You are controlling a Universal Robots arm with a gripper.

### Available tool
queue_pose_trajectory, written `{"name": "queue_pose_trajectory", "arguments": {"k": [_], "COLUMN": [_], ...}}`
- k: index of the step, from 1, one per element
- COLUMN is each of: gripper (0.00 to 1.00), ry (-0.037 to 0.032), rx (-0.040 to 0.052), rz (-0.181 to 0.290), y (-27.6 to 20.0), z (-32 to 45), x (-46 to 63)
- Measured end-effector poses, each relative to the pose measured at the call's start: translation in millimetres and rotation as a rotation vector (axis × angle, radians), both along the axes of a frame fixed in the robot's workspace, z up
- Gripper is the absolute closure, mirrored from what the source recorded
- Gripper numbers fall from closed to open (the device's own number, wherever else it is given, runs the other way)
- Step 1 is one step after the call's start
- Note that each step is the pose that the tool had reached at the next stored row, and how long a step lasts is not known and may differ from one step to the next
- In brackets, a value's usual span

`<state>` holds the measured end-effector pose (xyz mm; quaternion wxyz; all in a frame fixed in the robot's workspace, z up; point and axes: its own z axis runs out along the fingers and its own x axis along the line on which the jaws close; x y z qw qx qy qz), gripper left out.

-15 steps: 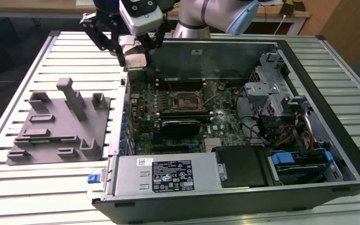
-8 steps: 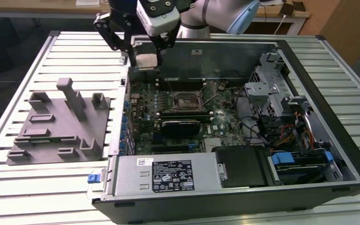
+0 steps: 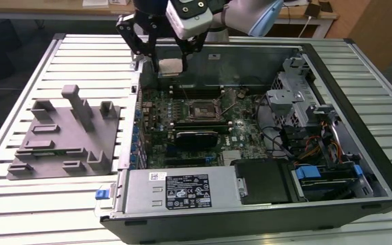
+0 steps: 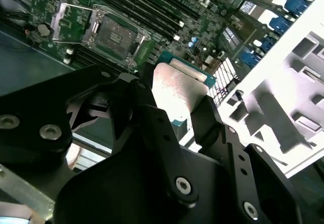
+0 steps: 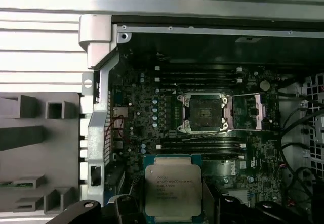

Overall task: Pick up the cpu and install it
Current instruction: 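Pick up the cpu and move it towards the insertion slot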

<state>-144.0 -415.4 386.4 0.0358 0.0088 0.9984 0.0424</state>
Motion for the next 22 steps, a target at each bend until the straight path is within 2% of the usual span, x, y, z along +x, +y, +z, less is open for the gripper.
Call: {"name": "queue_pose_trajectory", "arguments": {"k": [11, 22], "gripper": [0.46, 0.46], "ry": [0.001, 0.0058], "rx": [0.0, -0.0001], "rz": [0.0, -0.002], "y": [0.0, 0.0], "z": [-0.9, -19.4], "x": [32.2, 44.5]}}
